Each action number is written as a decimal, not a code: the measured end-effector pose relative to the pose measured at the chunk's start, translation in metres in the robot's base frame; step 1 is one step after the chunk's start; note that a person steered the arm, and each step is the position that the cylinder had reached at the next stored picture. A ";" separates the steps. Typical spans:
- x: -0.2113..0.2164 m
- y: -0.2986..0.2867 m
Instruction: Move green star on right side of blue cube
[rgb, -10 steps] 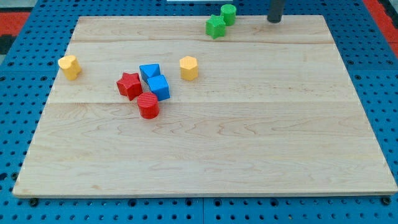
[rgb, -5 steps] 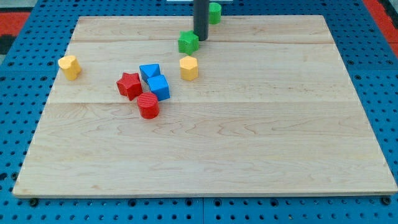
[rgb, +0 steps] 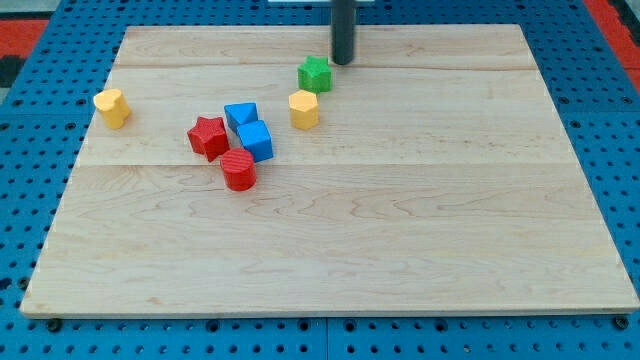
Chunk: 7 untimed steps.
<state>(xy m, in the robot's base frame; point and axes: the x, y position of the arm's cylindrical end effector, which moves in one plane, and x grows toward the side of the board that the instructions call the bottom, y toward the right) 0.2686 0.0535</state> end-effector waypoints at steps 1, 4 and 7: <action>-0.020 -0.023; 0.025 -0.006; 0.041 -0.048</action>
<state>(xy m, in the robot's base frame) 0.3097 0.0054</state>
